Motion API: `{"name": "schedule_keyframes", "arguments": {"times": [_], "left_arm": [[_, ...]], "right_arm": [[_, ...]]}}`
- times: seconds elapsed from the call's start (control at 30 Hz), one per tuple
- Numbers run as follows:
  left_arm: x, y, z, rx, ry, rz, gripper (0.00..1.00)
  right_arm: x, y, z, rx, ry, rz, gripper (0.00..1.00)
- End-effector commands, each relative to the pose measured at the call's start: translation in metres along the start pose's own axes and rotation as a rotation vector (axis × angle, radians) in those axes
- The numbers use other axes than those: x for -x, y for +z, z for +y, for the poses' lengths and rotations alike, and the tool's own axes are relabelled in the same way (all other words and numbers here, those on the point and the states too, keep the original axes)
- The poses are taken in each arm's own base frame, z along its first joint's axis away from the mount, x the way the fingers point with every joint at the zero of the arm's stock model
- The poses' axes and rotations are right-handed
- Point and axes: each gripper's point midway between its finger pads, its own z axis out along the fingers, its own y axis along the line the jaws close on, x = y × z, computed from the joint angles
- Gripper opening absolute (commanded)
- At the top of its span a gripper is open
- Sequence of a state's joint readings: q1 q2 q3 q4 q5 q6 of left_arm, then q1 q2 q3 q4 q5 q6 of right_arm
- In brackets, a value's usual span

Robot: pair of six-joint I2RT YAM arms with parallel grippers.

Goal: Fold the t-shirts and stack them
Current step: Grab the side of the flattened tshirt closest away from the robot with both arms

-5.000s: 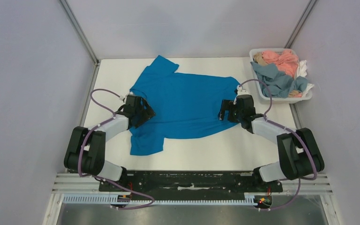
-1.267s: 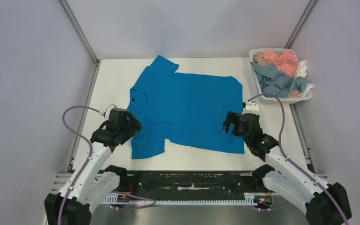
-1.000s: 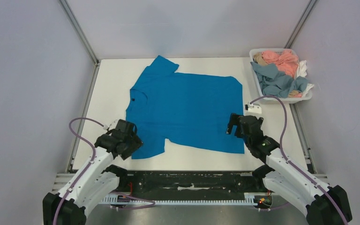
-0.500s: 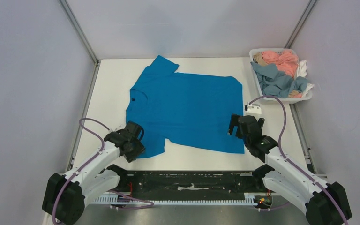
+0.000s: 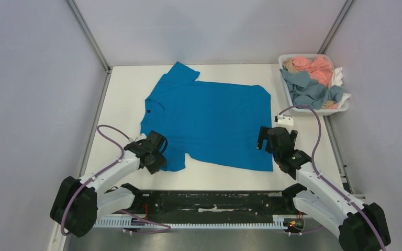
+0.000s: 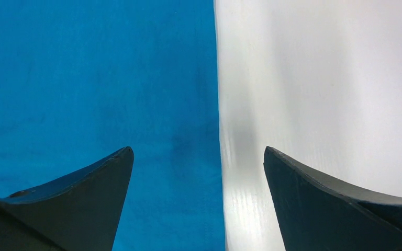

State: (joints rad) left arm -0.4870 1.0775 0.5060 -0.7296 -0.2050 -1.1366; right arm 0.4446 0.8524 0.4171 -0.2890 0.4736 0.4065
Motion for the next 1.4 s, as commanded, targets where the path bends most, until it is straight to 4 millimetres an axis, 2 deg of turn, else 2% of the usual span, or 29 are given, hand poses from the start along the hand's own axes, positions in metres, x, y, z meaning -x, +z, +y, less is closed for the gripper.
{"name": "schedule_keyframes", "arguments": {"times": [0.0,0.07,0.2,0.23,0.4,0.53,0.67,0.8,1.0,1.17,1.37], "left_arm": [[0.002,0.006,-0.019,-0.044,-0.051,-0.018,0.41],[0.002,0.006,-0.020,-0.041,-0.044,-0.024,0.33],[0.004,0.006,-0.019,-0.037,-0.036,-0.039,0.04],[0.004,0.005,-0.018,-0.031,-0.031,-0.040,0.02],[0.006,-0.006,-0.009,-0.014,-0.002,-0.049,0.02],[0.005,-0.015,0.000,-0.041,-0.006,-0.063,0.02],[-0.010,-0.020,0.006,-0.096,-0.001,-0.012,0.02],[-0.018,-0.025,0.013,-0.108,-0.009,0.016,0.02],[-0.011,-0.039,0.014,-0.128,-0.009,-0.013,0.02],[-0.017,-0.039,0.015,-0.136,-0.003,0.014,0.02],[-0.017,-0.044,0.013,-0.165,-0.014,0.010,0.02]], "right_arm": [[0.024,-0.002,-0.001,-0.015,0.018,-0.054,0.98],[0.023,-0.002,-0.001,-0.012,0.021,-0.050,0.98],[0.018,-0.003,-0.004,-0.020,0.025,-0.034,0.98],[0.016,-0.004,-0.006,-0.023,0.029,-0.029,0.98],[-0.002,-0.015,-0.012,-0.037,0.038,0.058,0.98],[-0.030,-0.023,-0.025,-0.084,0.094,0.129,0.98],[-0.063,-0.024,-0.017,-0.033,0.180,0.205,0.98],[-0.085,-0.027,-0.010,0.018,0.222,0.264,0.97],[-0.102,-0.023,-0.014,0.004,0.218,0.290,0.86],[-0.113,-0.026,-0.003,0.065,0.234,0.342,0.68],[-0.121,-0.036,-0.008,0.049,0.222,0.391,0.63]]}}
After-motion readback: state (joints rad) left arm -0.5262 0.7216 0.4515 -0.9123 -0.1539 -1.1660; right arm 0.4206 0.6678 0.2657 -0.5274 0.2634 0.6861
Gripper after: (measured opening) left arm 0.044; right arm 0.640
